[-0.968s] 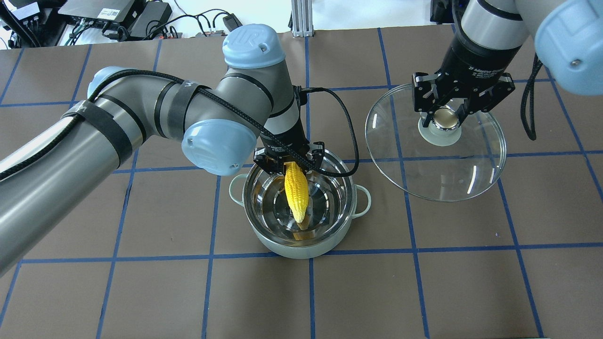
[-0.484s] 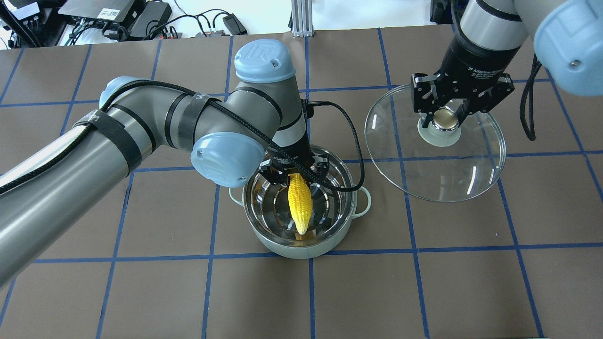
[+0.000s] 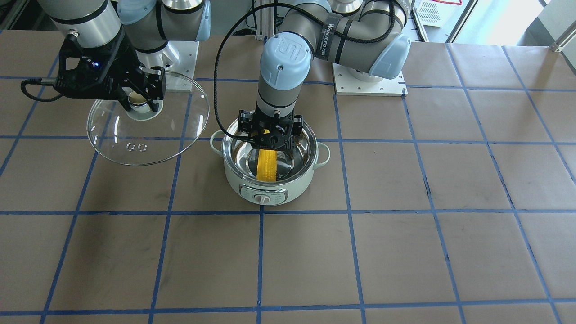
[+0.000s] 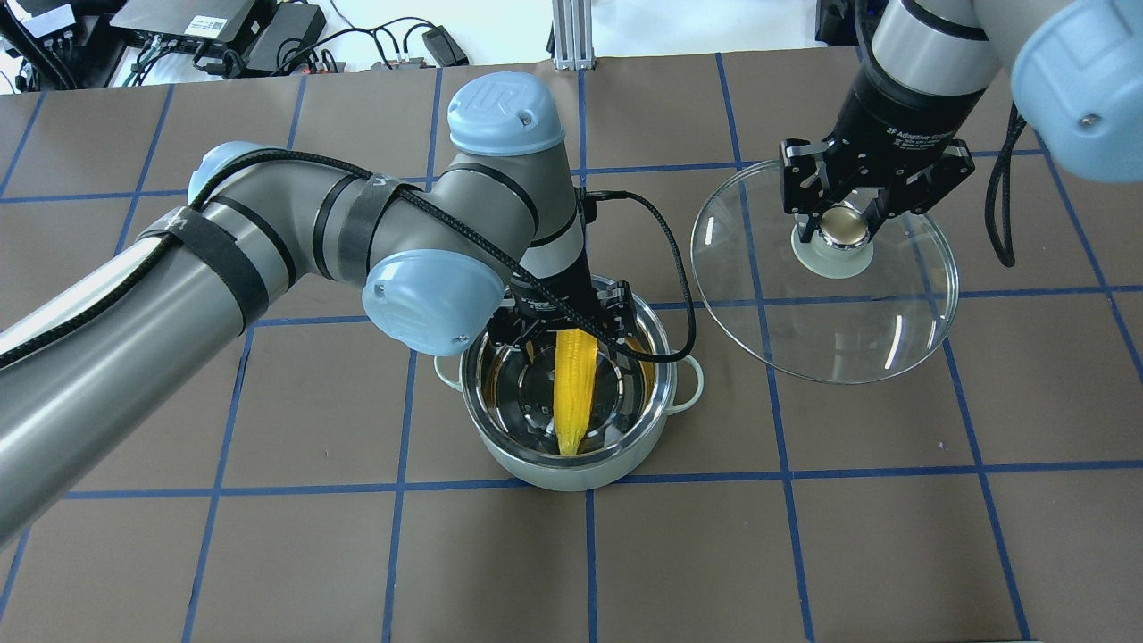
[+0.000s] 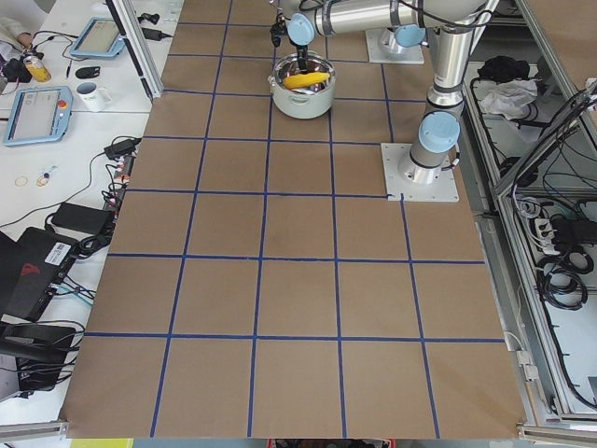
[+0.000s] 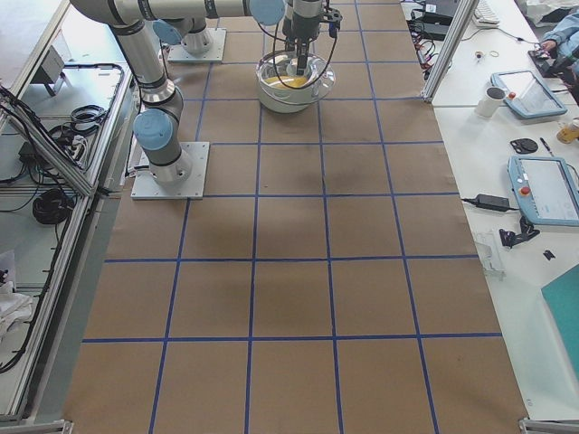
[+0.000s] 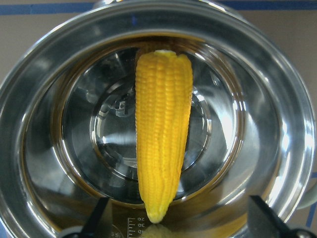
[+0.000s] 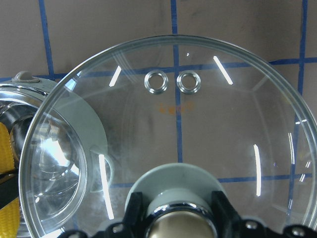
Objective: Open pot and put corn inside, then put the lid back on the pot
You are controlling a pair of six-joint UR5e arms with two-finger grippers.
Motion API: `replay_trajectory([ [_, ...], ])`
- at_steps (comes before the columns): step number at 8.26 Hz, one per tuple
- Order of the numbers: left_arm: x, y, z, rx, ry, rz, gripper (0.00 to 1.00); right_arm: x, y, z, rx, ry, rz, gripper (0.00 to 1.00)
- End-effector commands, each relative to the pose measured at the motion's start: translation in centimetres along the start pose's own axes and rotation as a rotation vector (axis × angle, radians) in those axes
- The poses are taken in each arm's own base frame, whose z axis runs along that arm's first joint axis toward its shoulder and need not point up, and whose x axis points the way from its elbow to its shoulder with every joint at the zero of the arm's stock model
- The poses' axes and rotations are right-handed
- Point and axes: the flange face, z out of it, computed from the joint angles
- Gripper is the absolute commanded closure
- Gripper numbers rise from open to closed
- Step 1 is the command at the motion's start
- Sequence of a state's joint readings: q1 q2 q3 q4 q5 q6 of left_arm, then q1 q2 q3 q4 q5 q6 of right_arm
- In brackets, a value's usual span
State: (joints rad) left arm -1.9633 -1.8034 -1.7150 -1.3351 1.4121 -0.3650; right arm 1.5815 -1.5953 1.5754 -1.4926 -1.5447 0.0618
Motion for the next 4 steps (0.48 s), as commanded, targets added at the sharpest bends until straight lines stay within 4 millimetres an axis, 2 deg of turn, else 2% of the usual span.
replay_trajectory([
  [1, -0.6, 0.3, -1.9, 0.012, 0.004, 0.002, 0.00, 0.0, 0.0, 0.0, 0.000, -0.001, 0.000, 0.48],
  [2, -1.0, -0.4, -2.6, 0.044, -0.024, 0.000, 0.00, -0.1, 0.0, 0.0, 0.000, -0.001, 0.000, 0.48],
  [3, -3.0, -1.8, -3.9, 0.077, -0.069, 0.019, 0.00, -0.2, 0.1, 0.1, -0.003, -0.001, 0.001, 0.48],
  [4, -5.6, -3.5, -6.2, 0.101, -0.059, 0.028, 0.00, -0.7, 0.3, 0.2, -0.012, -0.011, 0.009, 0.48],
])
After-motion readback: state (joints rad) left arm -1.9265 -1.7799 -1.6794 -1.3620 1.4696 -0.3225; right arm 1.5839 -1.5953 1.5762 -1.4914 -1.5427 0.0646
